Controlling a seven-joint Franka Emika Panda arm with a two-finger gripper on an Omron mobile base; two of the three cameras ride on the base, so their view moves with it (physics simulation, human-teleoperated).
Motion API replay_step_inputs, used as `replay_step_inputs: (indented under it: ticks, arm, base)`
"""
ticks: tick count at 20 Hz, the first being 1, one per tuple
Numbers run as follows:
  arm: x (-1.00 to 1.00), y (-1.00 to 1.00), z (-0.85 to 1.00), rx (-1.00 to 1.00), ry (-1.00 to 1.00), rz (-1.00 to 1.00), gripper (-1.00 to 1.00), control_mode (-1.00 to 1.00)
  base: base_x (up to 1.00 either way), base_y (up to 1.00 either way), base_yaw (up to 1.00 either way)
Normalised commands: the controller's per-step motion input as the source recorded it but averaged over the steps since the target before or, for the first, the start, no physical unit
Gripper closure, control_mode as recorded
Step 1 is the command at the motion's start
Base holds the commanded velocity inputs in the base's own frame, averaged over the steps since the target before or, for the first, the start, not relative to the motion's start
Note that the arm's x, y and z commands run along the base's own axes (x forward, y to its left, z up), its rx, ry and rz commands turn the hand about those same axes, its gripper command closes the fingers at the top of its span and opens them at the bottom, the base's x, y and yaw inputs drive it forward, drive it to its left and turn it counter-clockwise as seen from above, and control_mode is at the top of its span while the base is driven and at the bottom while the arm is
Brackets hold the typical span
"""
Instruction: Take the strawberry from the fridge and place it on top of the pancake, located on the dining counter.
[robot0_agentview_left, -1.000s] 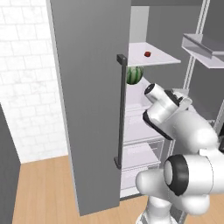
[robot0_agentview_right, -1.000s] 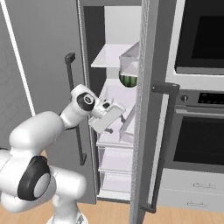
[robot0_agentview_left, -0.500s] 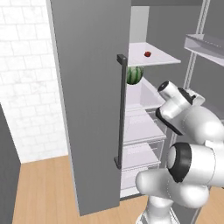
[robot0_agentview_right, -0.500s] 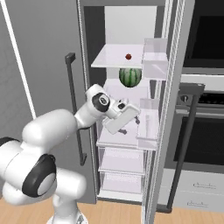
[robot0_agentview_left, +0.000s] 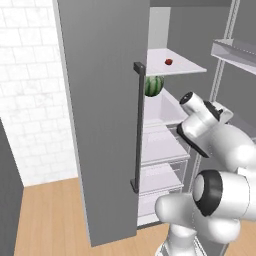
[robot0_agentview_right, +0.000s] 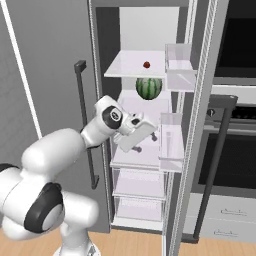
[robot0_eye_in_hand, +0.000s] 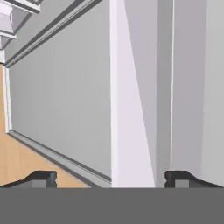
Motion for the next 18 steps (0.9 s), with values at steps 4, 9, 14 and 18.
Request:
replay_step_inputs:
  ticks: [4,9,14,18]
  arm:
    - [0.0,1.0,0.03,0.19,-0.19,-0.11,-1.0,-1.0]
    - [-0.1,1.0,0.0,0.49,-0.23,-0.1,-1.0,-1.0]
    - [-0.38,1.0,0.0,0.63,-0.19,-0.09,-1.0,-1.0]
    - [-0.91,0.77,0.06,0.33,-0.09,-0.2,-1.0,-1.0]
  base:
    - [0.0,0.0,0.0]
    - [0.0,0.0,0.0]
    - [0.0,0.0,0.0]
    - [0.0,0.0,0.0]
